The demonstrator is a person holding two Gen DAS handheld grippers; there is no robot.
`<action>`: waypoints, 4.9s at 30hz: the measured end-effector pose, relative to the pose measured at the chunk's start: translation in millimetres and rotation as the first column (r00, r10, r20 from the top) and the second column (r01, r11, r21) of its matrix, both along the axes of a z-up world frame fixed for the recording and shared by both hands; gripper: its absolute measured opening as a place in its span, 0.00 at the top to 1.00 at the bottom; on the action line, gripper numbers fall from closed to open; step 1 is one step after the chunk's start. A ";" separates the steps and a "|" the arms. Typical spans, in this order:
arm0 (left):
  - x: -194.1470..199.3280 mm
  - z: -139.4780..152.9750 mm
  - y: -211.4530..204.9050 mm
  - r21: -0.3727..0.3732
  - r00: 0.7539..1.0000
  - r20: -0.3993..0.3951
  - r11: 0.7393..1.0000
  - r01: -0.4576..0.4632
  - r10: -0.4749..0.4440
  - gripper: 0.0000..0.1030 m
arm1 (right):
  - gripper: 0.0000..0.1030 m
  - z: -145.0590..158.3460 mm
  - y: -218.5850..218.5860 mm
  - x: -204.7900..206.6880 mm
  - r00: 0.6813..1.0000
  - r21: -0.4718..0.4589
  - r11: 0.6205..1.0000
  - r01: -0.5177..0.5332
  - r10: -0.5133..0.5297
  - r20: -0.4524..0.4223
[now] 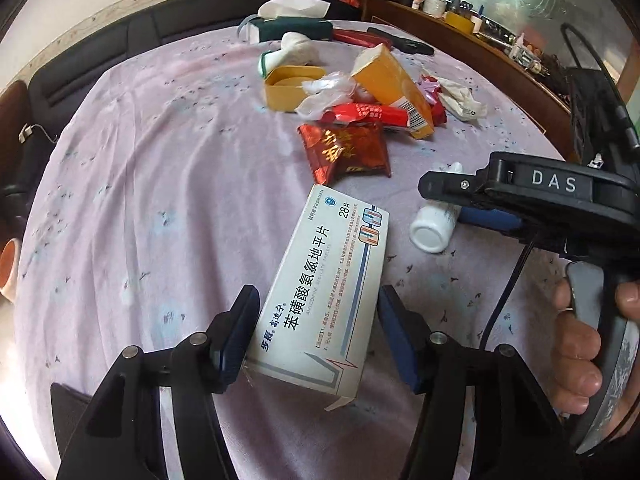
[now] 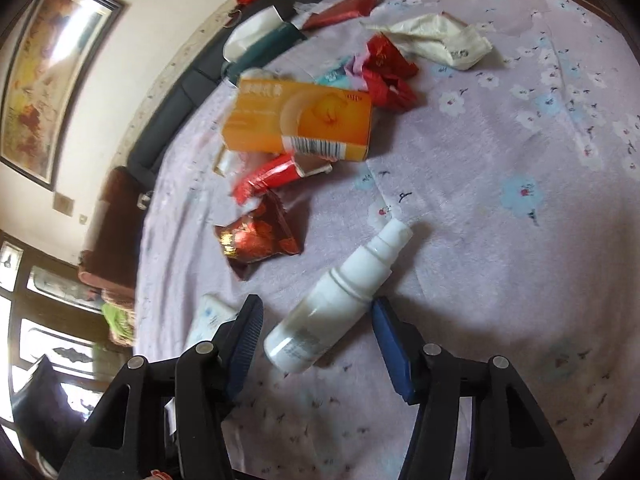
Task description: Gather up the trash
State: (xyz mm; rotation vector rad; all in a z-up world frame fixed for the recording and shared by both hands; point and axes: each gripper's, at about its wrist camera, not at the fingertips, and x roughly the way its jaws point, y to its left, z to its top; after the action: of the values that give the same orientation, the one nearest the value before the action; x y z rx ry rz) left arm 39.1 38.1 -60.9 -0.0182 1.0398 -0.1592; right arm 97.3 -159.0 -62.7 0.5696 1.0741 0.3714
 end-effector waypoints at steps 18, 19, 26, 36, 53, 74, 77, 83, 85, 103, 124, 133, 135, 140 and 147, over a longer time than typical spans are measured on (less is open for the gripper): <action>-8.8 4.2 -48.1 -0.002 0.998 -0.047 0.999 0.046 -0.046 0.42 | 0.66 7.9 -66.3 -73.3 0.990 -0.296 0.955 -0.017 0.058 0.127; -8.3 2.7 -52.2 -0.007 0.997 -0.057 0.999 0.053 -0.054 0.42 | 0.66 7.6 -71.8 -77.9 0.990 -0.310 0.951 -0.011 0.054 0.130; -9.3 8.7 -68.0 -0.041 0.998 -0.049 0.998 0.048 -0.050 0.43 | 0.67 7.9 -86.7 -101.4 0.983 -0.319 0.948 -0.022 0.079 0.166; -28.9 43.6 -83.1 -0.072 0.998 0.057 0.997 0.036 -0.032 0.43 | 0.77 66.6 -106.0 -139.6 0.924 -0.202 0.979 0.018 0.061 0.376; -30.5 26.8 -80.8 -0.116 1.000 0.017 0.993 0.015 -0.013 0.43 | 1.00 -11.3 -92.4 -92.7 0.922 -0.115 0.989 -0.090 0.126 0.367; -35.8 30.2 -72.8 -0.157 0.999 0.048 0.988 0.013 -0.005 0.43 | 0.69 75.8 -133.6 -149.9 0.850 -0.159 0.986 -0.053 0.129 0.511; -38.5 33.9 -71.9 -0.171 0.998 0.056 0.985 0.008 0.002 0.43 | 0.68 75.7 -137.6 -152.9 0.852 -0.159 0.987 -0.038 0.115 0.511; -43.4 53.3 -70.5 -0.190 0.995 0.095 0.982 0.004 0.014 0.43 | 0.54 85.8 -152.6 -148.6 0.857 -0.123 0.992 -0.011 0.073 0.510; -43.6 61.2 -69.0 -0.188 0.993 0.117 0.982 -0.002 0.025 0.43 | 0.46 93.5 -152.9 -146.7 0.851 -0.114 0.993 -0.016 0.073 0.520; 9.1 77.2 -35.2 -0.178 0.977 0.148 0.976 -0.124 0.151 0.43 | 0.39 78.8 -110.7 -32.2 0.888 -0.054 0.989 -0.135 0.145 0.437; 15.4 65.9 -11.1 -0.209 0.970 0.118 0.961 -0.183 0.211 0.43 | 0.36 32.4 -110.3 152.3 0.962 -0.226 0.974 -0.035 0.094 0.258; 9.6 68.3 -15.0 -0.213 0.971 0.126 0.961 -0.176 0.205 0.43 | 0.72 13.7 -103.3 138.8 0.975 -0.322 0.947 -0.011 0.081 0.205; 3.2 72.5 -17.9 -0.211 0.969 0.141 0.962 -0.172 0.204 0.43 | 0.73 20.4 -106.0 124.3 0.973 -0.312 0.950 -0.010 0.081 0.217; -14.5 85.1 -29.8 -0.212 0.964 0.180 0.965 -0.155 0.194 0.43 | 0.73 66.4 -117.4 53.9 0.945 -0.245 0.969 0.021 0.060 0.322; -53.7 131.2 -74.8 -0.190 0.942 0.313 0.980 -0.064 0.122 0.43 | 0.72 134.4 -154.0 -72.5 0.884 -0.127 0.985 0.114 -0.042 0.465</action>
State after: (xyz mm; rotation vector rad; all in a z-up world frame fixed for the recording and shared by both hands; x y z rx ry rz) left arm -14.6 -36.6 70.2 -0.1975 0.6920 -0.1622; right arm 24.8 -313.1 71.8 0.3609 0.6089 0.3296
